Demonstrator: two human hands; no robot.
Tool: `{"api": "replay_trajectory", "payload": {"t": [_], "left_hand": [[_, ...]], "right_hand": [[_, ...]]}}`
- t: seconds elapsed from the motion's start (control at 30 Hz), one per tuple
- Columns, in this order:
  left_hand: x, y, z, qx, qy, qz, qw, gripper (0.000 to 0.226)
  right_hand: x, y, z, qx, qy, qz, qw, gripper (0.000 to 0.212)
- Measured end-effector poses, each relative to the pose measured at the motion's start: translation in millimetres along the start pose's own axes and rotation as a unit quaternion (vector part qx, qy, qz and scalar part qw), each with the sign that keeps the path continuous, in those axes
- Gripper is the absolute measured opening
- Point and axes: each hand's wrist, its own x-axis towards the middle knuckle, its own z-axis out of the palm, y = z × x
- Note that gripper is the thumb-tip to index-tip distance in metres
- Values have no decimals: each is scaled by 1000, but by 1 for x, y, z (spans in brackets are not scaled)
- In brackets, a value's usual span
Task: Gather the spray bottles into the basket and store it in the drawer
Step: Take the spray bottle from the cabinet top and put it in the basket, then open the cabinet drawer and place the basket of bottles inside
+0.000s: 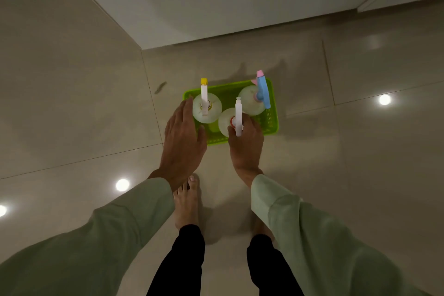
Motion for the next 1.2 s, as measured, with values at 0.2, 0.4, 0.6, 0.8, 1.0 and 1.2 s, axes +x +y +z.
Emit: {"api": "replay_trajectory", "payload": {"t": [0.2, 0.4, 0.6, 0.8, 1.0, 1.2], "left_hand": [[3, -3, 6, -15, 7, -2, 1000, 65], [10, 3, 5, -56, 33, -27, 998, 58], [36, 26, 6, -82, 52, -136, 986, 60], [64, 19, 17, 35, 28, -151, 988, 42], [62, 10, 29, 63, 63, -139, 986, 32], [59, 17, 30, 38, 67, -153, 985, 31]], "right_hand": [[5, 13, 1, -16, -49, 2, 999, 39], [-4, 22, -33, 36, -95, -39, 994, 84], [10, 14, -78, 16, 92, -154, 984, 36], [72, 6, -71, -190, -37, -99, 976, 43], [89, 10, -60, -207, -52, -86, 973, 33], [87, 11, -53, -201, -27, -86, 976, 30]]}}
